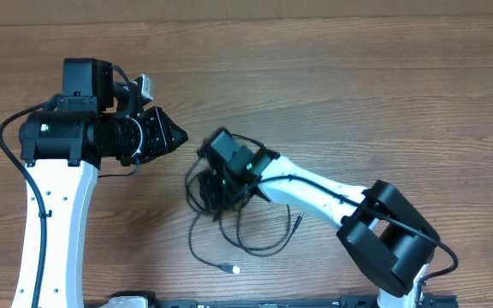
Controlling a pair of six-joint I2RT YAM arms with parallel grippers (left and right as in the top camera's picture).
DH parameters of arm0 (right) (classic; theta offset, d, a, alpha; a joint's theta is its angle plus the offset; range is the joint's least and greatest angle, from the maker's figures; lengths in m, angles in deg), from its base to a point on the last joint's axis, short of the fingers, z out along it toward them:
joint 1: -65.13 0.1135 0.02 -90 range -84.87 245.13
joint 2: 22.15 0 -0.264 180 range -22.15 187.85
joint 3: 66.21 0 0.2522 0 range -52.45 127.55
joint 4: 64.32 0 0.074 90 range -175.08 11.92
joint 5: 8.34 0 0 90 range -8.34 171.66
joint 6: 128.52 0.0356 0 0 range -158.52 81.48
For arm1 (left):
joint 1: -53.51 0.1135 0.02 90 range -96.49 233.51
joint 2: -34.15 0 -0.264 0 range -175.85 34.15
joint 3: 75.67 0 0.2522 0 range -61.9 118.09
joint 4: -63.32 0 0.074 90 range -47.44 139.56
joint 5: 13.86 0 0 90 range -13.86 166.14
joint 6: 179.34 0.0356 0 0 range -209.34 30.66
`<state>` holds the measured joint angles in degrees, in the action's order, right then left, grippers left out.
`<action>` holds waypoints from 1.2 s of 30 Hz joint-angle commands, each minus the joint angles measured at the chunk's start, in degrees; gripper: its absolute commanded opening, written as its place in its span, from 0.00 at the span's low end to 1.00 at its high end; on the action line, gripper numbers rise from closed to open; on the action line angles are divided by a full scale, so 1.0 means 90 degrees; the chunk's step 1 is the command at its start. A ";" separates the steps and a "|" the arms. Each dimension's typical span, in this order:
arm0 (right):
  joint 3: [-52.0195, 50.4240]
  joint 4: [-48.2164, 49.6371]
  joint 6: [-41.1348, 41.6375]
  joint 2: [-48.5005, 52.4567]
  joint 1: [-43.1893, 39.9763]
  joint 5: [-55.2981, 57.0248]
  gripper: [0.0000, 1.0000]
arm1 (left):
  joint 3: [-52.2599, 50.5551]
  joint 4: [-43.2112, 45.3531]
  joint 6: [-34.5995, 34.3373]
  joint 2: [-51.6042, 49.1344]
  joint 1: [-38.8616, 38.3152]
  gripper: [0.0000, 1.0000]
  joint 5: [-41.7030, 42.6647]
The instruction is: Untangle cables
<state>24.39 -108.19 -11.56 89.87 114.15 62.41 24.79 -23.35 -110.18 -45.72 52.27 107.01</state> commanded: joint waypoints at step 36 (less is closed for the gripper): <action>0.5520 -0.4714 -0.2365 -0.0568 -0.0882 0.0957 0.04 | -0.0029 0.0308 0.0724 0.0056 -0.1171 0.27 0.0002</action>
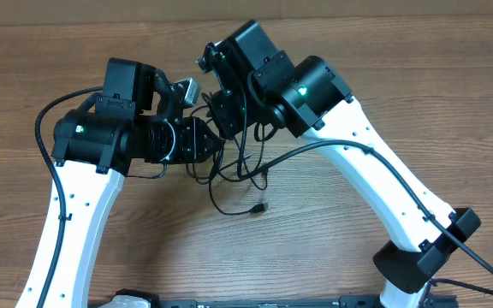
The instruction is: Untangle cables
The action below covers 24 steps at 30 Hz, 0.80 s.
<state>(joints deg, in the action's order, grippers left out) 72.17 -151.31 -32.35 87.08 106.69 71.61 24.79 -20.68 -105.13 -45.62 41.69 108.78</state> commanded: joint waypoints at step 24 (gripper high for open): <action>0.1685 0.0194 -0.0027 -0.0466 -0.0056 -0.0886 0.04 | -0.1474 0.1647 -0.0129 0.0041 0.0005 0.27 -0.0291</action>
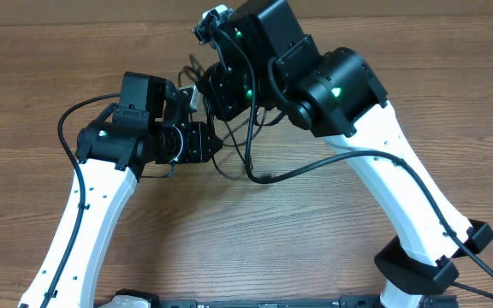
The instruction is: Untangle cables
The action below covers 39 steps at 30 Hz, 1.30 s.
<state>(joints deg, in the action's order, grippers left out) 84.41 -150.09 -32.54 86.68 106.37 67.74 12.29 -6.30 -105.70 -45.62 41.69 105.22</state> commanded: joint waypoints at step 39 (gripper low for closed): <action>0.0345 -0.0614 0.1345 -0.0882 -0.0821 -0.0896 0.04 | -0.0095 0.0860 0.1688 0.0051 -0.0002 0.45 -0.0789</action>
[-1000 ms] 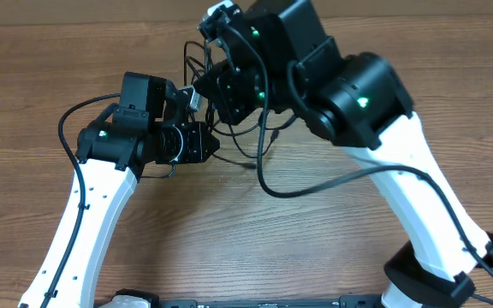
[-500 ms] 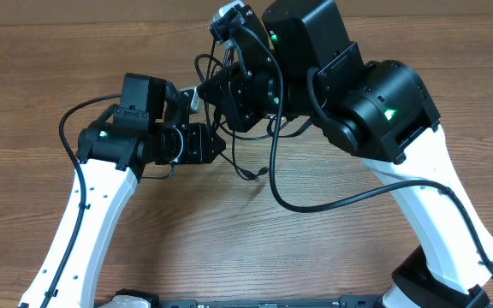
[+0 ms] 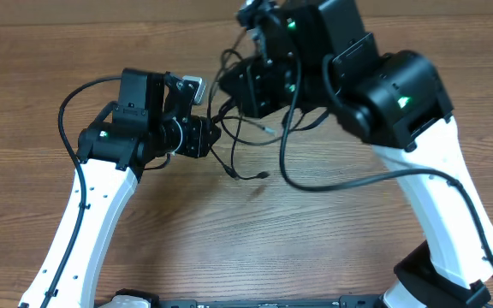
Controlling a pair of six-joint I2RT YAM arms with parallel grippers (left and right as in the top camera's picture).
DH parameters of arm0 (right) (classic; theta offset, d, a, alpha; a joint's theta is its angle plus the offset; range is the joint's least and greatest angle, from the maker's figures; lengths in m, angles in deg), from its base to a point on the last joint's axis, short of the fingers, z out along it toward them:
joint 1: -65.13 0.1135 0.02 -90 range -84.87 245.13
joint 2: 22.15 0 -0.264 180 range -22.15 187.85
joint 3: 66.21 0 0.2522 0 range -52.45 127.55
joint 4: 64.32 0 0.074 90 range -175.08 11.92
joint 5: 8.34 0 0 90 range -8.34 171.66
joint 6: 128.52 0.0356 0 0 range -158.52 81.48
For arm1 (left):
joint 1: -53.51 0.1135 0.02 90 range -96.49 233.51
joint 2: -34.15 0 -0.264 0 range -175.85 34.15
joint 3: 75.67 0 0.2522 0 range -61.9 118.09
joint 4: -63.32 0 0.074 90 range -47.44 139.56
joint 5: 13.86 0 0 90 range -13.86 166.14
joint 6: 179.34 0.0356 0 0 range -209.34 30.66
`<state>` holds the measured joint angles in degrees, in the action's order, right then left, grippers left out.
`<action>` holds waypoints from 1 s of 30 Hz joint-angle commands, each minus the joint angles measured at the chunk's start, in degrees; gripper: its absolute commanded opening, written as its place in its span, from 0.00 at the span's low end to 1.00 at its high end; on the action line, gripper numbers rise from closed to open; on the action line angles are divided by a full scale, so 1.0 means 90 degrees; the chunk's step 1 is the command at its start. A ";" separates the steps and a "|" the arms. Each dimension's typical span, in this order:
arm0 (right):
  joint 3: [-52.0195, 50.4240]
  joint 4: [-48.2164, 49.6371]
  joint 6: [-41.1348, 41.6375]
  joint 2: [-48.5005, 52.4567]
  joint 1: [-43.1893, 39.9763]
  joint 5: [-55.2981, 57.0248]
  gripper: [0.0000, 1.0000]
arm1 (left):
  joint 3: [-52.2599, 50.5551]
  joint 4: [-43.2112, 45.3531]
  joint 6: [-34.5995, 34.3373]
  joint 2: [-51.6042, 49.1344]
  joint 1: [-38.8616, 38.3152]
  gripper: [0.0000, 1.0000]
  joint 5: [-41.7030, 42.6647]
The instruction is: Untangle cables
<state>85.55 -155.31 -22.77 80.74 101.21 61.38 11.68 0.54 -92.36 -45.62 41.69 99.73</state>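
Note:
A tangle of thin black cables hangs above the wooden table between my two grippers. My right gripper is raised at the upper middle and shut on the bundle's upper part. My left gripper is just to the left and a little lower, closed on a strand at the bundle's left side. From there a loose strand droops and ends in a small plug. Another plug end dangles under the right gripper. Both fingertip pairs are mostly hidden by the black gripper bodies.
The right arm's own thick black lead loops low over the table's middle. The left arm's lead arcs at its rear. The white arm links stand at the lower left and lower right.
The right gripper has moved right and slightly up with the bundle. The cables now stretch out between the grippers, and a plug end trails lower. The left gripper has barely moved.
At first the right gripper was down on the cable heap on the table, with the left gripper apart at the left. Then the right held the bundle lifted and the left had come up to it. The two then stood close together; now they are farther apart.

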 commanded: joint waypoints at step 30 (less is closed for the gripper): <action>0.0219 -0.0221 0.0631 -0.0192 -0.0935 -0.2322 0.04 | -0.0027 0.1307 0.0121 0.0092 -0.1146 0.19 -0.0206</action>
<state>85.55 -157.69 -17.48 80.74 92.88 46.65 11.63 11.93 -92.08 -45.62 31.88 98.18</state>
